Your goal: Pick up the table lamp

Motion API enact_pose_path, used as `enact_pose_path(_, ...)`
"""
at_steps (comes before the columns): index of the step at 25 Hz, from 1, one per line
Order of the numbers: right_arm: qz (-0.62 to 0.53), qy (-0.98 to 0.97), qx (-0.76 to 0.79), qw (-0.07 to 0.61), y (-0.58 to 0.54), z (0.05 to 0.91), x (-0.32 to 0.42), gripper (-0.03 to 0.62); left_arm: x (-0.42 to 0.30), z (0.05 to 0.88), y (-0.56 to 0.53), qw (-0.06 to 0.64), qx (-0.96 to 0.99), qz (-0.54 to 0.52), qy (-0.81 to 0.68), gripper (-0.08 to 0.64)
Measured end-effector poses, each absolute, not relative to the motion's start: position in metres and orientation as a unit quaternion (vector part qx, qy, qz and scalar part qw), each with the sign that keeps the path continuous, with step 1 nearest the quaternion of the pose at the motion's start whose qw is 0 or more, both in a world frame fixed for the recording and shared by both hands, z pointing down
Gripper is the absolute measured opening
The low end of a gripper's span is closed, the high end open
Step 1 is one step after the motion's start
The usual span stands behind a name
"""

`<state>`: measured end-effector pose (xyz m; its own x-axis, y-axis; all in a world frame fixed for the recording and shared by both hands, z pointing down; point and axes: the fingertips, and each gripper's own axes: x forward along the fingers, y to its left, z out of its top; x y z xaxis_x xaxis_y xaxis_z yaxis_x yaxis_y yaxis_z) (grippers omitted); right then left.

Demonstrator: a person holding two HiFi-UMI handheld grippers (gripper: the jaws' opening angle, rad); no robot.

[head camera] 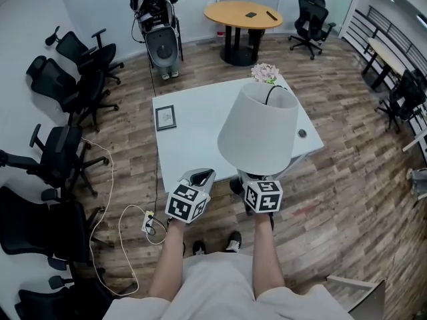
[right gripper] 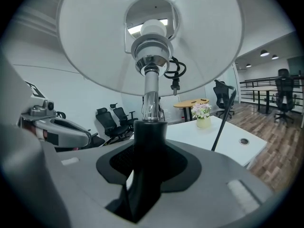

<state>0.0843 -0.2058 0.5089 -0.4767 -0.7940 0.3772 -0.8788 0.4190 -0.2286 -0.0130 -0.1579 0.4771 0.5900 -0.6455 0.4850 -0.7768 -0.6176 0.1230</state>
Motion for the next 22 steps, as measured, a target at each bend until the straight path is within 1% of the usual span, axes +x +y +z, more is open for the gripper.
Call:
enact_pose_path(6,0.186,-0.839,0.500,0.106,-0.205,0.503,0.083,0.158,-0.011,0.474,-0.153,0.155,0.878,0.207,-0.403,0.000)
enact_pose_path(13,0.171,-0.841,0.504,0.096,-0.207,0.493,0.089,0.158,-0.026,0.470,-0.155,0.156,0.868,0.206,-0.423,0.000)
enact_pose_path(22,0.155,-0.853,0.494,0.071,-0.213,0.483,0.110,0.158,0.003,0.478,-0.162,0.161,0.867,0.201,-0.426,0.000)
